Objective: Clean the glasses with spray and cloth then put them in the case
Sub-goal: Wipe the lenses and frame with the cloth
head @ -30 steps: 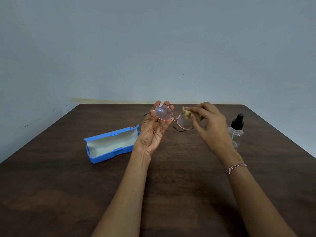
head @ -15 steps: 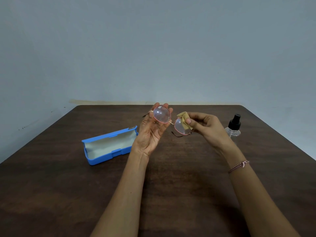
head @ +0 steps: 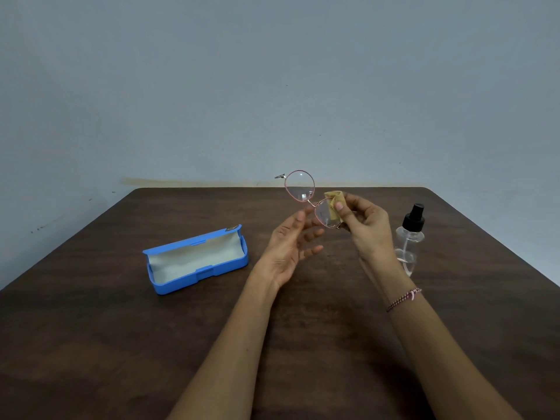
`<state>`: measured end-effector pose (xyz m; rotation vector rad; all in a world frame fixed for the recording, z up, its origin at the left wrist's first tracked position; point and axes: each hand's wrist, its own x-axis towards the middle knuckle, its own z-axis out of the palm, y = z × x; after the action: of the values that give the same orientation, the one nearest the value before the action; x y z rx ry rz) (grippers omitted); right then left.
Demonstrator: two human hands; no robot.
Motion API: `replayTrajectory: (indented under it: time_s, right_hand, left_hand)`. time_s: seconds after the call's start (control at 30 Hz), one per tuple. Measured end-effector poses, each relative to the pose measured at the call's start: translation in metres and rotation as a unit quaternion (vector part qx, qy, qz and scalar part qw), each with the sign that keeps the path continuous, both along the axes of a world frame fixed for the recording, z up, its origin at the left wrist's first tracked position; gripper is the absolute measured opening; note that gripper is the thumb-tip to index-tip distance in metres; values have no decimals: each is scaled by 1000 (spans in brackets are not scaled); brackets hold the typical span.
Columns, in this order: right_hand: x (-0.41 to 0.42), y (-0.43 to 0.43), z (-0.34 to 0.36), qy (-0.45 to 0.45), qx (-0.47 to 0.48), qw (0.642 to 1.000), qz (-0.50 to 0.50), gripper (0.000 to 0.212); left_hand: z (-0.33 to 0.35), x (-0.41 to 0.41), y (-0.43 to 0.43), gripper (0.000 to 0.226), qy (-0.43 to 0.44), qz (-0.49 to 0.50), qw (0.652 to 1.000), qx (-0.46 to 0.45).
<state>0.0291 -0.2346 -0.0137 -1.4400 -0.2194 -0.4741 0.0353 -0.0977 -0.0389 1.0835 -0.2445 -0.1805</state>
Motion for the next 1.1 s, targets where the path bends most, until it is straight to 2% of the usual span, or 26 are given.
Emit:
replayTrajectory:
  time_s: [0.23,0.4,0.47,0.57,0.7,0.87,0.97,1.1]
  right_hand:
    - [-4,13,0,4,47,999,19,13]
    - [-9,14,2,-10,12,1000,8,15]
    - [-11,15,2,-30,-20,999,-10,16]
    - [-12,16,0,-83,-101,989,-70,18]
    - [-11,18,-3,-195,-261,934,-148,26]
    - [-12,22,-6,-257,-362,888,-119,31]
    - [-11,17,-6,-276,-395,867,-131,31]
    - [-11,11,-4,-242,-391,869,-181,31]
  left_hand:
    - [-2,1,-2,39,-16,-48,998,-38]
    - [-4,5,2,38,-34,-53,995,-77]
    - [-4,6,4,39,-38,-57,994,-87]
    - [-6,8,5,59,-45,-65,993,-86]
    - [-7,12,8,57,-44,-64,994,-79]
    - [-6,14,16,64,-54,-49,994,-86]
    - [-5,14,17,63,-58,-44,994,-85]
    - [-4,11,16,59,-52,-61,994,-73]
